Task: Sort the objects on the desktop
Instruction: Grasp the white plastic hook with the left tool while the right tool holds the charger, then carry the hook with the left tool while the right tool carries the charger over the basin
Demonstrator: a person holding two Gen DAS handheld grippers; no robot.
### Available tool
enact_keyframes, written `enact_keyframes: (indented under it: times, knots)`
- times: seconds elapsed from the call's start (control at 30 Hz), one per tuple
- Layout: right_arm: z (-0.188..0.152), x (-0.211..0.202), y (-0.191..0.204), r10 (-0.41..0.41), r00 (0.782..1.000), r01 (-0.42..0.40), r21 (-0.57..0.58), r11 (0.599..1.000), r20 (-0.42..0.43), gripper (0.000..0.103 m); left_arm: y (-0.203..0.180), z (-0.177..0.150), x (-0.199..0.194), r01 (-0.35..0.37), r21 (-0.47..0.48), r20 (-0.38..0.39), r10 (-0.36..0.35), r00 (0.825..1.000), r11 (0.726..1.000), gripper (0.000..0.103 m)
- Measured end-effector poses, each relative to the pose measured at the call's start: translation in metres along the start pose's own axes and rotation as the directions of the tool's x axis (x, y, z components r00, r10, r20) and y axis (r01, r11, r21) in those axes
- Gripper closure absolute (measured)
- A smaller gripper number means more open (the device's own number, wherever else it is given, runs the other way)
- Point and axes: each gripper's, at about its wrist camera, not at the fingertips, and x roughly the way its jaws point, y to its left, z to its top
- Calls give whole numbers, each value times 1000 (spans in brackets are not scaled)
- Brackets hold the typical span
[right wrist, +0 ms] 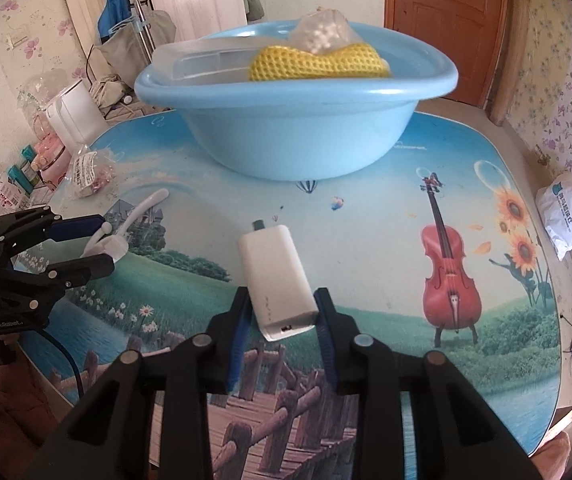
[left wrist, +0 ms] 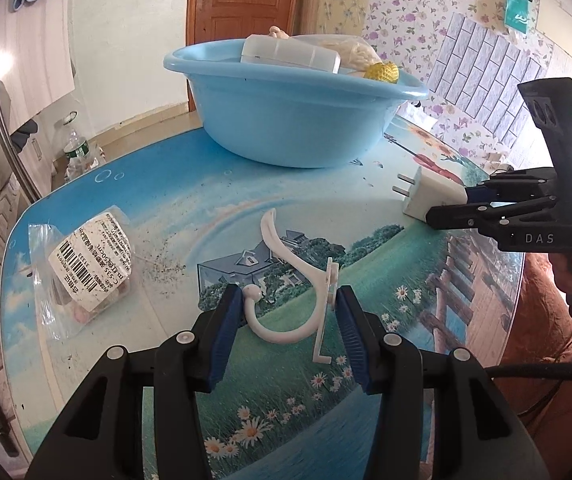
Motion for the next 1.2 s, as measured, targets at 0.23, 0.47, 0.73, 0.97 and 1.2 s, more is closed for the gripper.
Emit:
enact_keyframes:
  times: [0.23, 0.47, 0.73, 0.97, 1.2]
  knots:
    - [11, -14, 11, 25, 999, -23, -51, 998, 38, 78, 12, 4, -15, -7, -63, 23, 8, 1000, 998, 56]
    - [20, -23, 25, 61, 996, -54, -100, 994, 64, 78, 25, 11, -28, -40, -121, 45, 46, 998, 992, 56]
    - [27, -49, 49, 111, 985, -82, -214, 973, 129, 78, 31, 22, -50, -69, -147, 100, 84, 991, 987, 56]
    - [45, -67, 62, 167, 970, -121, -248, 961, 175, 78, 32, 37, -66, -80, -150, 141, 101, 985, 985, 56]
    - [65, -89, 58, 203, 949, -139, -256, 957, 242, 78, 27, 58, -79, -74, -133, 182, 98, 978, 988, 56]
